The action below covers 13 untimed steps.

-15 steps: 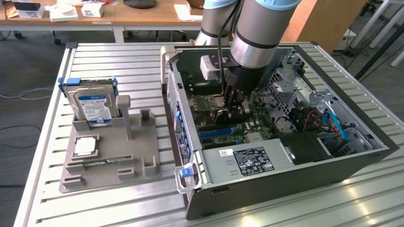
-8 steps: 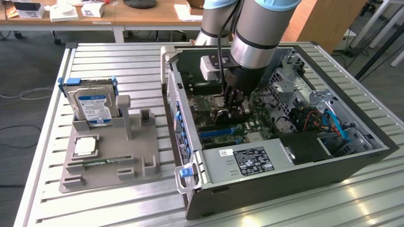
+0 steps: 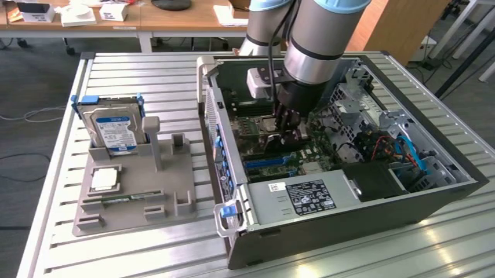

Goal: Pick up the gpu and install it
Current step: 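Insert the gpu into the slot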

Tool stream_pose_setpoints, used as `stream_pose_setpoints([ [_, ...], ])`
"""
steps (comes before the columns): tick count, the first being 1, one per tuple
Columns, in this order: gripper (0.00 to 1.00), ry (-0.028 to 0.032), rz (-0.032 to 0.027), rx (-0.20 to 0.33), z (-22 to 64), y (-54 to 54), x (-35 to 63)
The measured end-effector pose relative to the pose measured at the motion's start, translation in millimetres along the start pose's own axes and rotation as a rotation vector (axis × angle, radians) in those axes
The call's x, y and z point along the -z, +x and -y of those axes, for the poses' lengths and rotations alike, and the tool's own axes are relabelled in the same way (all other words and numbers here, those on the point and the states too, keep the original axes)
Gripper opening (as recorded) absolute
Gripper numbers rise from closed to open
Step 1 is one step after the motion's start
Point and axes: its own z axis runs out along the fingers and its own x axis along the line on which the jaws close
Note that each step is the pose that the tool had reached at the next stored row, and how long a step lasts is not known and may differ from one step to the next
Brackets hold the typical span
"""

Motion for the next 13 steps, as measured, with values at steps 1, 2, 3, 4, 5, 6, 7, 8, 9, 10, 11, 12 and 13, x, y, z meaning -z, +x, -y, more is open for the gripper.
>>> stream_pose_setpoints([
  [1, 0.27, 0.0001, 0.0001, 0.0, 0.3, 0.0, 0.0],
  [2, 0.27, 0.0001, 0.0001, 0.0, 0.8, 0.0, -0.1],
  [3, 0.27, 0.0001, 0.0002, 0.0, 0.8, 0.0, -0.1],
  [4, 0.27, 0.0003, 0.0001, 0.0, 0.9, 0.1, -1.6],
  [5, 0.27, 0.0015, 0.0001, 0.0, 0.9, 0.1, -4.5],
  [6, 0.27, 0.0016, 0.0001, 0.0, 0.9, 0.1, -4.6],
  [7, 0.27, 0.0016, 0.0001, 0.0, 0.8, 0.0, -4.7],
  [8, 0.27, 0.0017, 0.0001, 0.0, 0.6, -0.1, -4.8],
  [9, 0.27, 0.0018, 0.0001, 0.0, 0.3, -0.2, -4.9],
  [10, 0.27, 0.0019, 0.0002, 0.0, 0.1, -0.3, -5.0],
  [11, 0.27, 0.002, 0.0002, 0.0, -0.2, -0.4, -5.0],
  [12, 0.27, 0.002, 0.0002, 0.0, -0.5, -0.6, -5.1],
  [13, 0.27, 0.0021, 0.0002, 0.0, -0.8, -0.8, -5.2],
])
